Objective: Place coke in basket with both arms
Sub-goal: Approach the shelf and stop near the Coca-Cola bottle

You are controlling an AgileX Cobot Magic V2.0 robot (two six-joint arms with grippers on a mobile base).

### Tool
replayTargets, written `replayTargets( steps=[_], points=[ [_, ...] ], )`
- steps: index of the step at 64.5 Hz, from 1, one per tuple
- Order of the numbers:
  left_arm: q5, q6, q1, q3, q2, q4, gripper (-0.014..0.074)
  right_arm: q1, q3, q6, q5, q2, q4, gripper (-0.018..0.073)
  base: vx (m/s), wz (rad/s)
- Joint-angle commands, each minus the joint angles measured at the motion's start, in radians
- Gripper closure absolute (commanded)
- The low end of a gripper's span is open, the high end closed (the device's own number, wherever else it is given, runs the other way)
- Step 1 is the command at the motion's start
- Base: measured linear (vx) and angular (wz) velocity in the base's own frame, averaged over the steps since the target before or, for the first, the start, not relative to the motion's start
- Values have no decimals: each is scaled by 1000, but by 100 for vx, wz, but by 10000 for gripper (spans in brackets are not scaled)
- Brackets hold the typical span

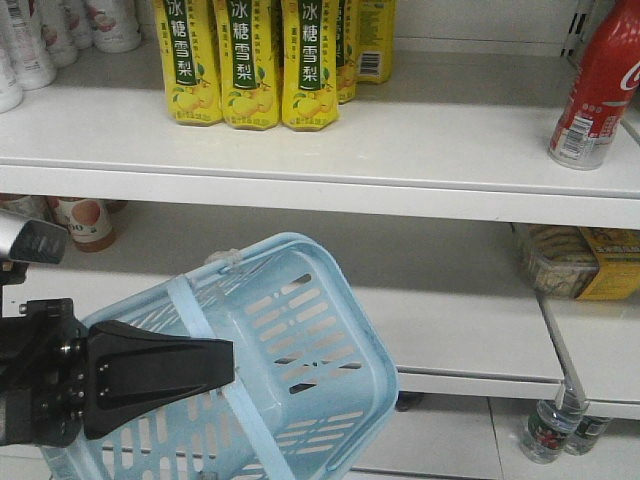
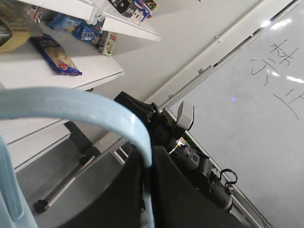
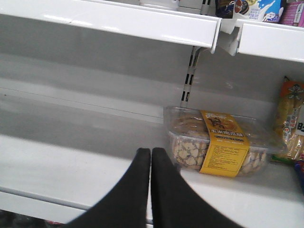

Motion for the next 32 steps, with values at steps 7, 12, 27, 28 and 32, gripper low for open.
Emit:
replayTargets(
  steps=[7,12,27,28,32],
  points=[
    [-195,1,-6,-27,-15,-86,603,1,10,-9,-69,-18,-15,564,7,-11],
    [-195,1,-6,-27,-15,-86,603,1,10,-9,-69,-18,-15,564,7,-12],
    [-195,1,-6,-27,-15,-86,603,1,10,-9,-69,-18,-15,564,7,-12],
    [-195,1,-6,-27,-15,-86,603,1,10,-9,-69,-18,-15,564,6,-10],
    [-195,1,-6,-27,-15,-86,603,1,10,-9,-69,-18,-15,564,6,-10]
  ],
)
